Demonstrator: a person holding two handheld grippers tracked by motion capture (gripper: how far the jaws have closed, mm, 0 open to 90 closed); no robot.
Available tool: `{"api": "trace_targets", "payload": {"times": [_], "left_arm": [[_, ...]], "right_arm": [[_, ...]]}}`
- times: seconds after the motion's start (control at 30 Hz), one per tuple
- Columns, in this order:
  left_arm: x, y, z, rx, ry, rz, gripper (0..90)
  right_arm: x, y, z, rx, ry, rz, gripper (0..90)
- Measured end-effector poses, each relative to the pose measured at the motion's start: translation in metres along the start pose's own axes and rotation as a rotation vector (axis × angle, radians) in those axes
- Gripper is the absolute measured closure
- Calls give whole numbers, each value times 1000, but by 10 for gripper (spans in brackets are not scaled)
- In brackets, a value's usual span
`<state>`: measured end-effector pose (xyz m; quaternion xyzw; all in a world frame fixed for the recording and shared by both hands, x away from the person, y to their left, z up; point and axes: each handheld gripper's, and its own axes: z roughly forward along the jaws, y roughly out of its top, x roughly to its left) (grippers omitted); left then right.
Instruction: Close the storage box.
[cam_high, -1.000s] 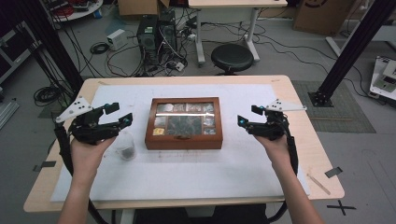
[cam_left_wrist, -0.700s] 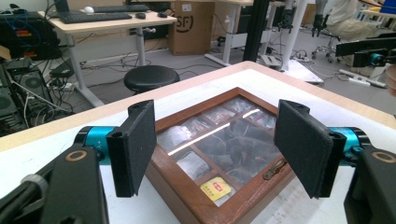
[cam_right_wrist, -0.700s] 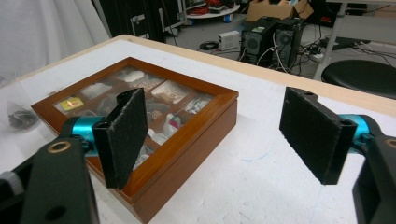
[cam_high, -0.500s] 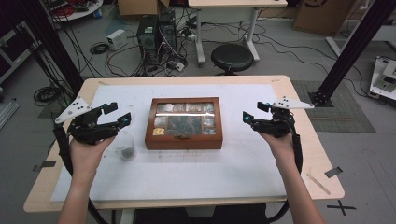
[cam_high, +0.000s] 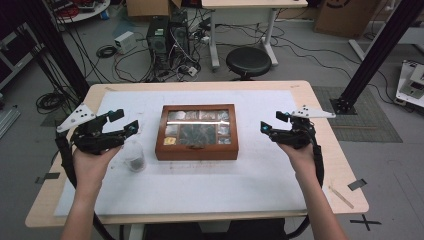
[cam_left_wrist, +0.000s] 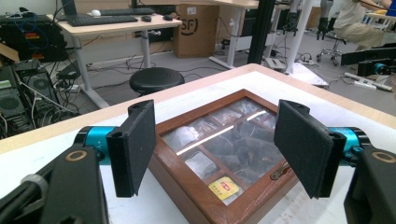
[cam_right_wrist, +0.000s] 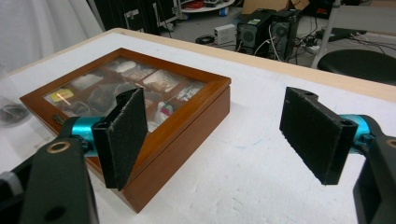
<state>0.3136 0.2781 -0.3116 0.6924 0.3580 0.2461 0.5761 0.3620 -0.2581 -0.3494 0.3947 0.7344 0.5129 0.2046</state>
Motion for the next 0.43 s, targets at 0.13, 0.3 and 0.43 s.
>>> {"api": "trace_targets", "payload": {"times": [0.13, 0.3, 0.43], "left_arm": [[1, -1, 0, 2, 1, 1, 299], [1, -1, 1, 6, -3, 2, 299], [1, -2, 2, 1, 0, 0, 298]], "right_arm": [[-1, -1, 0, 2, 4, 7, 240], [-3, -2, 2, 5, 3, 10, 240], [-4, -2, 2, 3, 6, 7, 239]]}}
